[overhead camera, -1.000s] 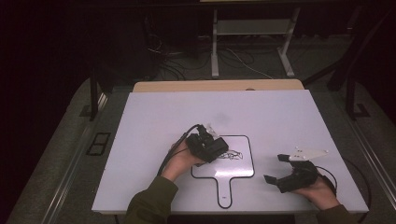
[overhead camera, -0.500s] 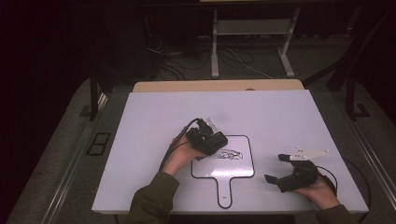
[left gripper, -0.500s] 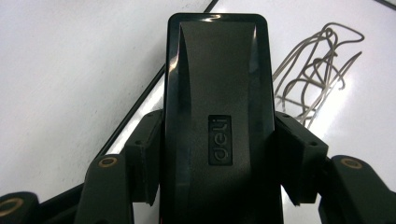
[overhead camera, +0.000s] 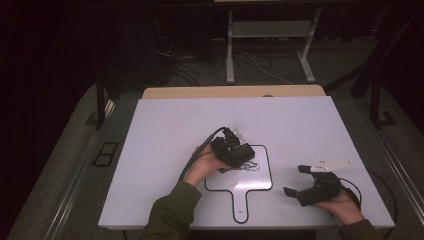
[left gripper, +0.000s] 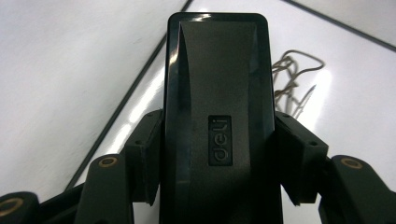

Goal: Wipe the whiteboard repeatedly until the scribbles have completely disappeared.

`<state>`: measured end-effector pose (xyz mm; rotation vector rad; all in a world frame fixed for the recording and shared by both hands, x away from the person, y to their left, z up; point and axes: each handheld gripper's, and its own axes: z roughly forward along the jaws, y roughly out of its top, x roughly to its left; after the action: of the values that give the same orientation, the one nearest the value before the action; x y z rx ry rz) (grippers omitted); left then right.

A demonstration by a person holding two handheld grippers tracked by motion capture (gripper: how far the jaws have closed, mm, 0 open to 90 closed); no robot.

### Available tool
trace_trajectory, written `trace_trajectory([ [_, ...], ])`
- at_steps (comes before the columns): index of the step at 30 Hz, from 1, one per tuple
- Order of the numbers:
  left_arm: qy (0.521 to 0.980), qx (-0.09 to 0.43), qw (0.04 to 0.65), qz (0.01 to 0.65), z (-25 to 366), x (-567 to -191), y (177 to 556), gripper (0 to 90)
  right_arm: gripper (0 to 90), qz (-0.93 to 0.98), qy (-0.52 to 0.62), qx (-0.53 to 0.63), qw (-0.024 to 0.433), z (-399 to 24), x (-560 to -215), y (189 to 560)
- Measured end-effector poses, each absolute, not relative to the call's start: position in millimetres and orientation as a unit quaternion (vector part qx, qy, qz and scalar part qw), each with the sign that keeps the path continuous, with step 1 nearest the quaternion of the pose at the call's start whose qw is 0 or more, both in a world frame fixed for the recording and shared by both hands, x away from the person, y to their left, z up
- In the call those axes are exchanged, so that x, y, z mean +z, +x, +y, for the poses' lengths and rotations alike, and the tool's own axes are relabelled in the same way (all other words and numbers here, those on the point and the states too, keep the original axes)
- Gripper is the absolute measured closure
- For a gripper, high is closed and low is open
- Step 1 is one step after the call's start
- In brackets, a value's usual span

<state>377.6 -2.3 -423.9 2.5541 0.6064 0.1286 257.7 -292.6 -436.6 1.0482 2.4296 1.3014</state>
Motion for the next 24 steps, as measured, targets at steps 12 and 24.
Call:
trace_trajectory([
  [12,0.937,0.048,0.256,0.232,15,-424,367,39.1,0.0,0.821,0.353,0.439,0.095,-292,-437,258],
  [24,0.938,0.049,0.254,0.23,18,-424,361,39.2,0.0,0.821,0.354,0.438,0.097,-292,-437,258],
])
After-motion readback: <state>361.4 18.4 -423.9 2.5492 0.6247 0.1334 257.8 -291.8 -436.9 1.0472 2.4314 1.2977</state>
